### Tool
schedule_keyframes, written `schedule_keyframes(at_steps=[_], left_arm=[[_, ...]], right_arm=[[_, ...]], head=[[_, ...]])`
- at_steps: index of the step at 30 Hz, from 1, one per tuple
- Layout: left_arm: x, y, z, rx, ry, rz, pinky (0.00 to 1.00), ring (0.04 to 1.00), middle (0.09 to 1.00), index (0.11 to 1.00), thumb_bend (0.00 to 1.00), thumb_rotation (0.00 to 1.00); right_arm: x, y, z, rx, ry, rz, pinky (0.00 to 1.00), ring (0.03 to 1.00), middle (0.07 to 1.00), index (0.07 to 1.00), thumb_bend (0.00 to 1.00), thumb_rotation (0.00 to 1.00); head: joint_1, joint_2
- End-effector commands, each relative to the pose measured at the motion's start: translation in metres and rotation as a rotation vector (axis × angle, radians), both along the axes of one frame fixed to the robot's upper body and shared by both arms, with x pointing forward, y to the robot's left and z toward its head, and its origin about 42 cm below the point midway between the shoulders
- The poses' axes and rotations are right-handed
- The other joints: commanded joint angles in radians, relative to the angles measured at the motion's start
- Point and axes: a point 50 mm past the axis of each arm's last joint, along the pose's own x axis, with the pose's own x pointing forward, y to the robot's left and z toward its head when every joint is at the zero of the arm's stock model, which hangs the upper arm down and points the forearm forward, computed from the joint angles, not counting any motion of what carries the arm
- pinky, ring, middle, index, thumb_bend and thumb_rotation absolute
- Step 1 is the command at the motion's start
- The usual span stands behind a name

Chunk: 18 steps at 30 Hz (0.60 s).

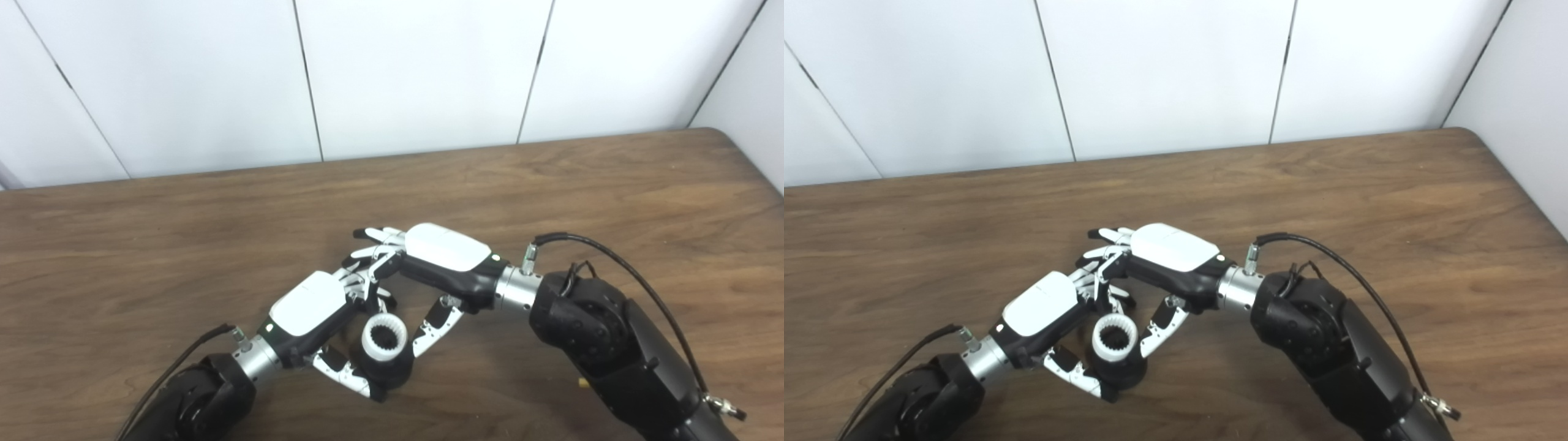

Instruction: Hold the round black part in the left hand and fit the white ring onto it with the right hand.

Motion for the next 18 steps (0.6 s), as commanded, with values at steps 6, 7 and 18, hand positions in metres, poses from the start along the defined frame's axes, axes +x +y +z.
schedule_keyframes(at_steps=[6, 7, 18], left_arm=[[0.0056, -0.0015, 0.0177, -0.025, -0.054, -0.012, 1.0, 0.927, 0.754, 0.483, 0.52, 0.05], [0.0057, -0.0017, 0.0181, -0.029, -0.055, -0.013, 1.0, 0.924, 0.752, 0.483, 0.52, 0.05], [0.0056, -0.003, 0.022, -0.042, -0.062, -0.022, 1.0, 0.928, 0.746, 0.482, 0.52, 0.05]], right_arm=[[-0.0082, -0.0016, 0.012, 0.015, -0.05, 0.026, 1.0, 1.0, 0.87, 0.481, 0.52, 0.13], [-0.0089, -0.0018, 0.0116, 0.014, -0.047, 0.025, 1.0, 1.0, 0.871, 0.481, 0.52, 0.13], [-0.0091, -0.0051, 0.005, 0.005, -0.03, 0.012, 1.0, 1.0, 0.874, 0.481, 0.52, 0.13]], head=[[-0.005, 0.013], [-0.005, 0.013], [-0.001, 0.023]])
